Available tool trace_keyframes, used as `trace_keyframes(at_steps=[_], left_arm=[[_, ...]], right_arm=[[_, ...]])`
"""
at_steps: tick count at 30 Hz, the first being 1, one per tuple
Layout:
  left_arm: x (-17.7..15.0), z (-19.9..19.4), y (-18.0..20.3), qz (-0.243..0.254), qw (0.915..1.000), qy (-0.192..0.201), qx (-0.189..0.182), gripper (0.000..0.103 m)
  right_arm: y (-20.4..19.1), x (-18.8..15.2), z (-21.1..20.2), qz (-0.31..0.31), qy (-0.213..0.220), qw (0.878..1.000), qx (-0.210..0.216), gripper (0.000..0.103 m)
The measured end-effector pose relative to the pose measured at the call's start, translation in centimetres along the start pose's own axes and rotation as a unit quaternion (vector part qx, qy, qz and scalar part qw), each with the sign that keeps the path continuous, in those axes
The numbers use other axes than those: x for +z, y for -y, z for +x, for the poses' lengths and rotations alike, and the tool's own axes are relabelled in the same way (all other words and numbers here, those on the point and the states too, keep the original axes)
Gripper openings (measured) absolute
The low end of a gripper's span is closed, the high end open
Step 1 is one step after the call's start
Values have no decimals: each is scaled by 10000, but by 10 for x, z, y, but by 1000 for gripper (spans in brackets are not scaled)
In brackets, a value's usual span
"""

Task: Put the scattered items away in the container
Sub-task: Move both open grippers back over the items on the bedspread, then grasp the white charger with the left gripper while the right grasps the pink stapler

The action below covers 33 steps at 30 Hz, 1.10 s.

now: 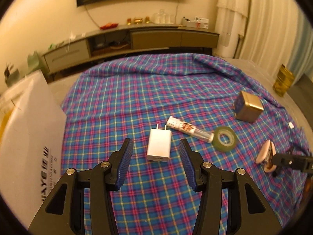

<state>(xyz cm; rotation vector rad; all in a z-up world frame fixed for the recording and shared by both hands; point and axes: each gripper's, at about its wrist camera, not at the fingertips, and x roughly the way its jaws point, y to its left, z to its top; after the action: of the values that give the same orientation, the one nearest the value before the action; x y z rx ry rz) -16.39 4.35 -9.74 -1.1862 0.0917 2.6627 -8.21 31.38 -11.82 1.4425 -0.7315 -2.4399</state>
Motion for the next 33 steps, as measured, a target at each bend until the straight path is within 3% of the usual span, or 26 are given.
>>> trace_keyframes(at_steps=[3,5,7,10,12,14,16,18,21,26,31,33], left_arm=[[-3,9,-7,-144,9998,-96,-127,52],[-3,12,-7,-136,9997,-143,-165,52],[-4,15,-5,-94,9996,-163,-218,52],[-6,17,-6,-109,9995,-189,-221,52],[-6,19,-8,-125,9995,-204,-204,52],[-7,19,-10,-122,9996,-199,-173,52],[-6,18,-11,-113,9996,-183,-181,53],[-6,18,-10,-95,9996,-178,-205,53],[-7,20,-7,-33,9995,-195,-242,54],[-9,31,-2,90,9994,-272,-197,55],[-7,45,-4,8,9989,-388,-252,54],[-5,47,-5,-29,9984,-513,-225,50]], right_arm=[[0,6,9,-42,-29,10000,-10,49],[-2,8,13,-160,-59,9998,-38,39],[-10,10,17,-393,-111,9992,-51,29],[-36,10,21,-1158,35,9924,-426,26],[-58,7,24,-1735,199,9823,-681,26],[-73,5,28,-2023,283,9767,-651,26],[-75,5,29,-1967,303,9782,-591,28],[-70,6,33,-1744,282,9824,-609,47],[-59,5,41,-1433,99,9887,-432,52],[-72,-2,51,-1738,0,9844,-273,49],[-93,-9,56,-2317,109,9710,-579,47],[-95,-8,56,-2397,100,9686,-658,47]])
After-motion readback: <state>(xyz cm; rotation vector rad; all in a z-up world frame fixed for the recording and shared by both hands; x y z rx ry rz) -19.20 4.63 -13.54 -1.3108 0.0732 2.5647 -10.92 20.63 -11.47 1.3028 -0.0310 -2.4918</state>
